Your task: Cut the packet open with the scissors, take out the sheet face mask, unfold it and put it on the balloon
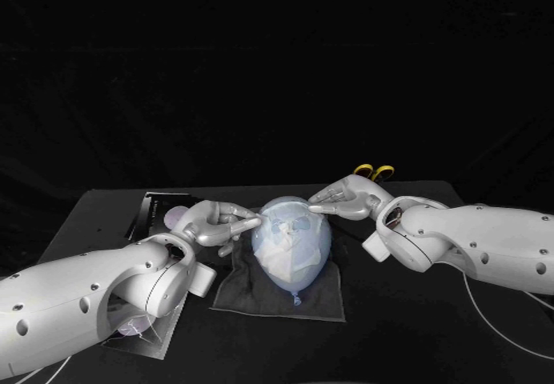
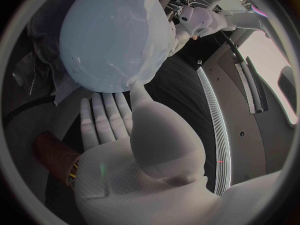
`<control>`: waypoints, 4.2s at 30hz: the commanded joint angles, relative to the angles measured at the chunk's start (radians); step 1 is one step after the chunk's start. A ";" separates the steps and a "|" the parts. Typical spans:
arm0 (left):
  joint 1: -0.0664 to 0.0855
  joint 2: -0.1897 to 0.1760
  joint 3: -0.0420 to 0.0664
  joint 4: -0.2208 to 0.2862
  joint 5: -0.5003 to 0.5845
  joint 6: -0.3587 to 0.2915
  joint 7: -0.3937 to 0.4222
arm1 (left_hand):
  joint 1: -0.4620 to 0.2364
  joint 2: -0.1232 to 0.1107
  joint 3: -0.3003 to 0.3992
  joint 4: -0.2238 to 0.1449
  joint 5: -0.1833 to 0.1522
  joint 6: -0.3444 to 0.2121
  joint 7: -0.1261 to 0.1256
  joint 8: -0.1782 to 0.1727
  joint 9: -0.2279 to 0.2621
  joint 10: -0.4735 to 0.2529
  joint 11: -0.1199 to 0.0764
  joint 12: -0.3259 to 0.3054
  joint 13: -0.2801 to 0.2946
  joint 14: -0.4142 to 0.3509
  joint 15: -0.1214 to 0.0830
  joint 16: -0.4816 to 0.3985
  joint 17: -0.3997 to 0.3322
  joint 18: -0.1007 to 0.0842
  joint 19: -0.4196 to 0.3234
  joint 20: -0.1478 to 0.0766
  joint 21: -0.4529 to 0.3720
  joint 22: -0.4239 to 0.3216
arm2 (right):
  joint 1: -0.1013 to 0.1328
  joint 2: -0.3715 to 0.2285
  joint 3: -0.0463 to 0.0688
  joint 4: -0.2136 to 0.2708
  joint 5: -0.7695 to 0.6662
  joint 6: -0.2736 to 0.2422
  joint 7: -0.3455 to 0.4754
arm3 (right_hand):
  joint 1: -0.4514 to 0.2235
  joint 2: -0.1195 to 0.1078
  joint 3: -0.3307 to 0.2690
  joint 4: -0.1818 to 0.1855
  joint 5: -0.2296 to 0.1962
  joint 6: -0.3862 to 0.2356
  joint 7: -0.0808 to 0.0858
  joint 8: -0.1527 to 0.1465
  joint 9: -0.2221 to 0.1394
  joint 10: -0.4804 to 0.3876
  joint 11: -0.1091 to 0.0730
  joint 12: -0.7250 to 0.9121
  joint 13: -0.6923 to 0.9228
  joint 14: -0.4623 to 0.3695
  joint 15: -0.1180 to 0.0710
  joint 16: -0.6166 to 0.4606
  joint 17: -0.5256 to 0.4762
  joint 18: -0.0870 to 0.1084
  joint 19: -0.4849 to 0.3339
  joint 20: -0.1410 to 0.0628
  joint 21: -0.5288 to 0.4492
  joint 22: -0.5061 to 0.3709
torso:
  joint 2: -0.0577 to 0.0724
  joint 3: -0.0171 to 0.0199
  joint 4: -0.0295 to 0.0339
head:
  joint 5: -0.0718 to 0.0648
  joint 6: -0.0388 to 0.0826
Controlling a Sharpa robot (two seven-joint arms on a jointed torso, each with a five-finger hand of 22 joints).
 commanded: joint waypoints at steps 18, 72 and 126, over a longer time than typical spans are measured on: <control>0.000 0.017 0.002 -0.003 0.005 0.002 0.006 | 0.019 0.009 -0.007 0.004 -0.002 0.005 0.003 -0.018 -0.011 0.021 0.010 0.039 0.042 0.059 0.012 0.018 0.139 -0.023 0.008 0.011 0.027 0.035 | -0.004 0.001 -0.002 0.005 -0.006 0.017 -0.003 | -0.007 -0.004 -0.005 0.002 -0.004 0.002 0.043 0.007 0.001 0.007 -0.001 0.001 0.001 -0.009 0.001 0.002 0.000 0.019 0.006 0.001 0.002 -0.003 | -0.001 -0.0002 0.0013 | -0.002 -0.001; -0.003 -0.015 0.003 0.018 0.033 -0.018 0.014 | -0.305 -0.256 1.034 -0.171 0.008 0.069 -0.022 -0.031 0.157 0.096 -0.016 0.002 0.145 0.089 -0.012 0.047 0.215 -0.045 0.063 -0.013 0.122 0.184 | -0.006 -0.004 -0.002 0.005 -0.006 0.020 -0.003 | -0.010 -0.006 -0.004 0.001 -0.004 0.002 0.043 0.008 0.001 0.007 -0.001 0.000 0.001 -0.014 0.002 0.000 -0.001 0.019 0.003 0.001 0.001 -0.005 | 0.000 0.0001 0.0000 | -0.001 -0.004; -0.004 0.024 0.004 0.013 0.042 -0.051 0.010 | -0.317 -0.283 0.828 -0.173 0.001 0.095 -0.008 -0.132 0.062 0.117 -0.002 0.060 0.200 0.092 0.002 0.052 0.225 -0.048 0.079 0.005 0.122 0.198 | -0.007 0.002 -0.002 0.006 -0.002 0.022 -0.002 | -0.011 -0.007 -0.005 0.001 -0.004 0.001 0.043 0.008 0.001 0.007 0.000 0.000 0.000 -0.015 0.002 0.000 -0.001 0.019 0.002 0.001 0.000 -0.005 | 0.000 -0.0001 -0.0001 | 0.002 -0.008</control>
